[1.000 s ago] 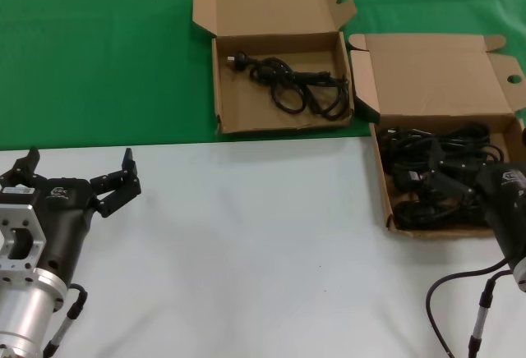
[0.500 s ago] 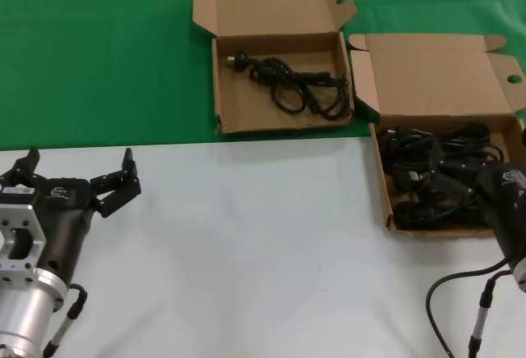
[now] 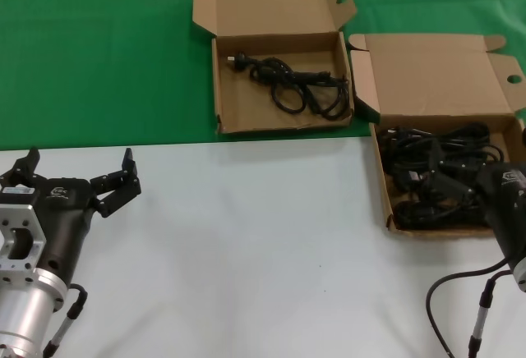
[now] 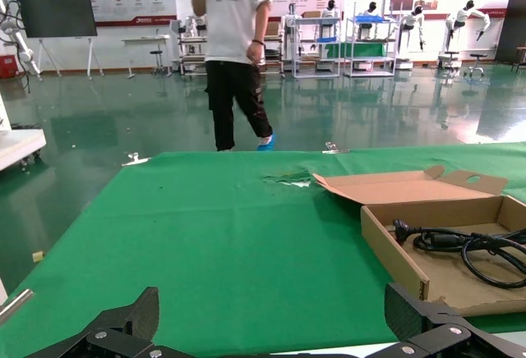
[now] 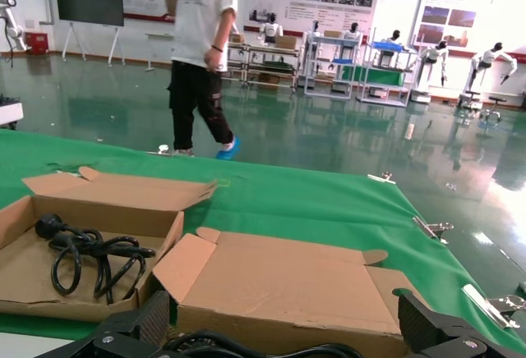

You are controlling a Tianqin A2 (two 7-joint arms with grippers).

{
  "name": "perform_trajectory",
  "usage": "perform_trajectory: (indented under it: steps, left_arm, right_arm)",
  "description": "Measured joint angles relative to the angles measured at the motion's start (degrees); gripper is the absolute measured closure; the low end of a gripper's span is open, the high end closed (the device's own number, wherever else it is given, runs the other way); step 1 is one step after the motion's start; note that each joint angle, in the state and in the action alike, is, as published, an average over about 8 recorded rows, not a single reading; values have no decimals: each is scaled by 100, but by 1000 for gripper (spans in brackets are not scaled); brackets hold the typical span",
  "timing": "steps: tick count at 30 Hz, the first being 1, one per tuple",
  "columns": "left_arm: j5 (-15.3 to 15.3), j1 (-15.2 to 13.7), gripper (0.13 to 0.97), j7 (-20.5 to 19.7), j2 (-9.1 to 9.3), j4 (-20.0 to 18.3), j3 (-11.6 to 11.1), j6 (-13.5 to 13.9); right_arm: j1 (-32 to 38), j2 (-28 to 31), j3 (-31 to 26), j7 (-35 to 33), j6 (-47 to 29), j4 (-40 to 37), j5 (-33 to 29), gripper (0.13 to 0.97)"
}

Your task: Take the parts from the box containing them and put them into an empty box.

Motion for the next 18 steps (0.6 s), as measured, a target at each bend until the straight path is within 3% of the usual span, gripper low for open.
perform_trajectory:
  steps: [18]
  left_arm:
    - [0, 0, 132, 0, 0, 0, 0, 0]
  right_arm:
    - [0, 0, 0, 0, 0, 0, 0, 129]
